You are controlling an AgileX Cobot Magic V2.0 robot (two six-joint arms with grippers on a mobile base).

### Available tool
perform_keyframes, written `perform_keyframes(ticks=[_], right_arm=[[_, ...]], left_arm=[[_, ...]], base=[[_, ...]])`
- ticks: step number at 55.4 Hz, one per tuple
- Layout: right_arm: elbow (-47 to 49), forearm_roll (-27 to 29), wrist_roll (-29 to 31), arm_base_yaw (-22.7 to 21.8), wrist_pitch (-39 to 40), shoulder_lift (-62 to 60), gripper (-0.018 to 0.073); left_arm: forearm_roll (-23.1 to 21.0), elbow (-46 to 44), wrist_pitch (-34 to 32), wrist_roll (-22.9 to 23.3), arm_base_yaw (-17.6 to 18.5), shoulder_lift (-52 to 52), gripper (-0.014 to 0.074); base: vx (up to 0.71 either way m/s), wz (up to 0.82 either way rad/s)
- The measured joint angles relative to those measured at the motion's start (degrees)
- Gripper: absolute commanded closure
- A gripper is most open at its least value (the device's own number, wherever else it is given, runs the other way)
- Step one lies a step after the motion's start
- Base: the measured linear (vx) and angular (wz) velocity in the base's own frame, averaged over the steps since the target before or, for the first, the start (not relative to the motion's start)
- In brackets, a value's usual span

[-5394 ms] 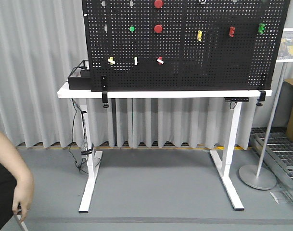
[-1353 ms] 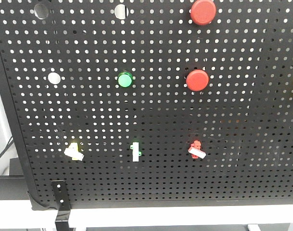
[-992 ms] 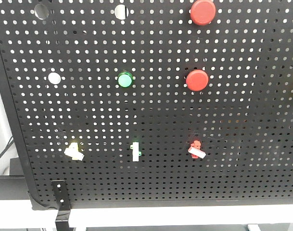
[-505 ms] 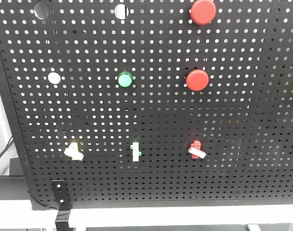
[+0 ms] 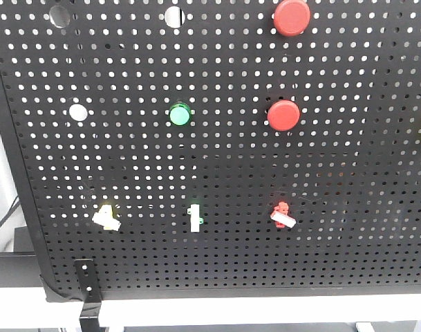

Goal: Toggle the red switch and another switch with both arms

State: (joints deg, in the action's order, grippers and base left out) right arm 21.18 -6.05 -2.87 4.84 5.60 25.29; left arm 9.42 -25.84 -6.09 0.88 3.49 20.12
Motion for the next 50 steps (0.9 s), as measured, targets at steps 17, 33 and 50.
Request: perform_keyframes(ticks=[17,33,50], right_arm=[[-0.1,0.0,-0.4,0.0,12.4,13.6,0.0566],[-0.1,0.0,-2.7,0.0,13.8,17.9,0.0566],[-0.1,0.0,-3.0,0.0,14.0,18.0,0.0566]], left_arm=[[1.6,0.0,-0.2,0.0,0.5,17.5,0.0594],[12.3,-3.2,-12.1,3.8,9.4,34.8,0.0594],[11.4,-16.7,-12.2,5.0,12.9,52.0,0.0594]], base=[[0.00,0.00],[0.00,0.00],[0.00,0.00]])
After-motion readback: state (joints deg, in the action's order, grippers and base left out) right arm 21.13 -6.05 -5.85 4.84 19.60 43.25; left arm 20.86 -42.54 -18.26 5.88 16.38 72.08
